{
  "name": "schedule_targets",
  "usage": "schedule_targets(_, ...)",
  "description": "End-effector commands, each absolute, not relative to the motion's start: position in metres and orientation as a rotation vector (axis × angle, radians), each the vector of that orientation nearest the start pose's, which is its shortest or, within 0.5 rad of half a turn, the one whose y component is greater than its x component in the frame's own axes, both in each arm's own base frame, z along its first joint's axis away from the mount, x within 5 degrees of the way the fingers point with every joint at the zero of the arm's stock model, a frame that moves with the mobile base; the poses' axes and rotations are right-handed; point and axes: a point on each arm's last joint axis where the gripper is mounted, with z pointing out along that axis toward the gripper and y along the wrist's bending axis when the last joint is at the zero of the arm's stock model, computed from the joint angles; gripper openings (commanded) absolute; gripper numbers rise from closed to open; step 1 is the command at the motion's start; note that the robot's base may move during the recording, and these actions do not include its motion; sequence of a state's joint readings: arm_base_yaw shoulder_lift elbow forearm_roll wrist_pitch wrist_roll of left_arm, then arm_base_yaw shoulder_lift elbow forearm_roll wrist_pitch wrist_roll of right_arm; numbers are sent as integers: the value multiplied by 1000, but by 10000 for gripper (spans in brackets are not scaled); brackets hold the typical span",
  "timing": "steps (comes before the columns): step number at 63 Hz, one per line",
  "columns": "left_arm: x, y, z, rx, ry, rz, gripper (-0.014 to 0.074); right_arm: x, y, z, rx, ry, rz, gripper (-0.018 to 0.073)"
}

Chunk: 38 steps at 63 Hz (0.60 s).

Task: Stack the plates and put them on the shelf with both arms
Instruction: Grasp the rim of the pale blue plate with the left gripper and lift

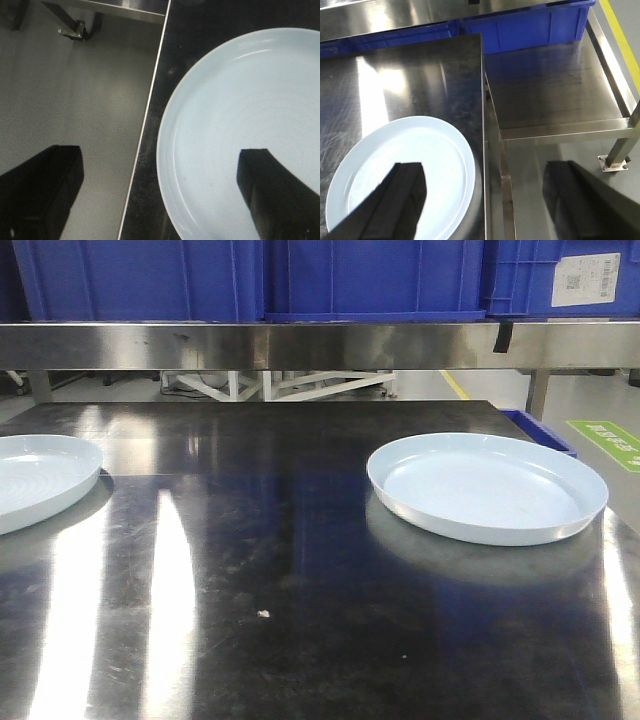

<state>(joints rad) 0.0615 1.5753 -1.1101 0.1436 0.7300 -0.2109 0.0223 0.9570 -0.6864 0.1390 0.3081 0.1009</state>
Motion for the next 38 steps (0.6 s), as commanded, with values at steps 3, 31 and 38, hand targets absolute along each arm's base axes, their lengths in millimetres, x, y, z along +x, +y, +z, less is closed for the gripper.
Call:
schedule_targets(3, 334, 32, 265, -257, 2573, 112, 644, 204, 7, 328, 191, 1948, 204, 593)
schedule_targets(31, 355, 35, 230, -254, 2641, 120, 644, 210, 8, 321, 201, 1987, 208, 593)
schedule_targets(38, 357, 35, 222, -254, 2662, 121, 644, 210, 8, 321, 204, 1987, 211, 593)
